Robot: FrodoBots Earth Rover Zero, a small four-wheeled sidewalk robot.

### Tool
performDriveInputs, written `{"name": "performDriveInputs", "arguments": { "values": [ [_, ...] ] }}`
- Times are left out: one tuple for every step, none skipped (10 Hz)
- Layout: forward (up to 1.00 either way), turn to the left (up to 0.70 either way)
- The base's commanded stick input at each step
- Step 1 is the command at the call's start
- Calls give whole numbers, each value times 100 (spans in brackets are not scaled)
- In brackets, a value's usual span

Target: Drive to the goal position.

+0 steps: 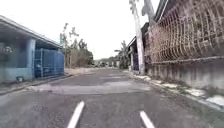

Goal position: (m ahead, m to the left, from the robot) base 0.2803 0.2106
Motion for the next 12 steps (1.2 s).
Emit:
{"name": "performDriveInputs", "arguments": {
  "values": [
    [85,0],
    [85,0],
    [85,0],
    [85,0],
    [85,0],
    [85,0],
    [85,0],
    [65,0],
    [9,0],
    [0,0],
    [0,0],
    [0,0]
  ]
}}
